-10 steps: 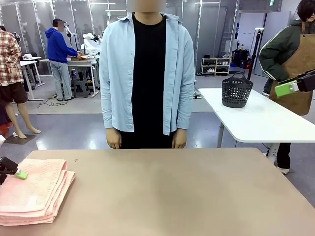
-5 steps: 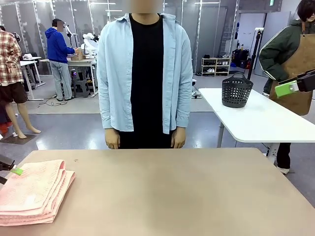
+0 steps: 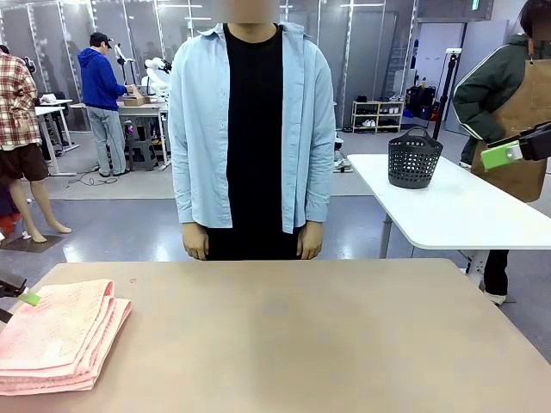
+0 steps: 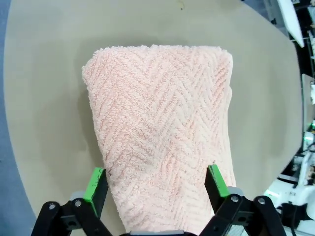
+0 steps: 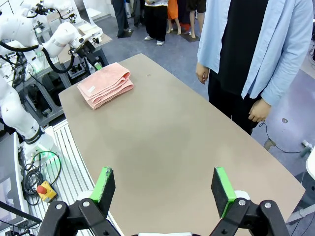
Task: Fold the towel.
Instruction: Pick up the 100 cm Hotel Towel and place it on the left side of the table.
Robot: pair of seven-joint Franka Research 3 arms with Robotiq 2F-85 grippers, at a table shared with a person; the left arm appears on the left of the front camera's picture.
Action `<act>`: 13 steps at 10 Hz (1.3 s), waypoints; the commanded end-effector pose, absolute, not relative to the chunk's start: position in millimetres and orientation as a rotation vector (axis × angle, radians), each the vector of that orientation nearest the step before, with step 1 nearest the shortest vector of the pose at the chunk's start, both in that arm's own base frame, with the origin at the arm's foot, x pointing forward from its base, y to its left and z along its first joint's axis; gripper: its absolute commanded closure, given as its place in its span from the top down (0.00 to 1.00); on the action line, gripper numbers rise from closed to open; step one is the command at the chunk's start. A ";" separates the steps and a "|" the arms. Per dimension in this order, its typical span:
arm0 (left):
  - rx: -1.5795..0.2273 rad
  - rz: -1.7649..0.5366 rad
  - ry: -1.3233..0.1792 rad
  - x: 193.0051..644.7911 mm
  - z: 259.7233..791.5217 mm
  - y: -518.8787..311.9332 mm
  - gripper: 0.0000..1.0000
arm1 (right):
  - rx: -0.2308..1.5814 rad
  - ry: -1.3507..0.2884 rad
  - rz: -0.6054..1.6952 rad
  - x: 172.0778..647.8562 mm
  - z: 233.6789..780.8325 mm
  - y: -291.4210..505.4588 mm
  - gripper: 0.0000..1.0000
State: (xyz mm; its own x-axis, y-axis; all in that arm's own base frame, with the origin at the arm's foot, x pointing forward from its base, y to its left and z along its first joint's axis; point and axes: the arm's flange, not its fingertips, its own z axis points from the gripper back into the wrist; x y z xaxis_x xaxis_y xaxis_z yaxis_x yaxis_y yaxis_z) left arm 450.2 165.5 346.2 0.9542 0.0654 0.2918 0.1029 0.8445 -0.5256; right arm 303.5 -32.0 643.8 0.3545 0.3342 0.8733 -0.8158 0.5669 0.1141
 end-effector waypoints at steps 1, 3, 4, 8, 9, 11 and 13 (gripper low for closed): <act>-0.578 -0.025 -0.302 454.0 343.6 169.4 1.00 | 0.607 -0.929 0.805 304.2 643.2 -32.1 0.99; -0.578 -0.025 -0.302 454.0 343.6 169.4 1.00 | 0.607 -0.929 0.805 304.2 643.2 -32.1 0.99; -0.578 -0.025 -0.302 454.0 343.6 169.4 1.00 | 0.607 -0.929 0.805 304.2 643.2 -32.1 0.99; -0.578 -0.025 -0.302 454.0 343.6 169.4 1.00 | 0.607 -0.929 0.805 304.2 643.2 -32.1 0.99; -0.578 -0.025 -0.302 454.0 343.6 169.4 1.00 | 0.607 -0.929 0.805 304.2 643.2 -32.1 0.99; -0.578 -0.025 -0.302 454.0 343.6 169.4 1.00 | 0.607 -0.929 0.805 304.2 643.2 -32.1 0.99; -0.578 -0.025 -0.302 454.0 343.6 169.4 1.00 | 0.607 -0.929 0.805 304.2 643.2 -32.1 0.99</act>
State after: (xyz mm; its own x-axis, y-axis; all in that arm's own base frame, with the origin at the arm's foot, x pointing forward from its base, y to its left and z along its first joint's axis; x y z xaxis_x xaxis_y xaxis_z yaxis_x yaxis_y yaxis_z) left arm 450.3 166.8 343.1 0.9560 0.0674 0.2855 0.0982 0.8436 -0.5279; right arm 303.6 -32.0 643.8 0.3545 0.3342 0.8733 -0.8158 0.5669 0.1142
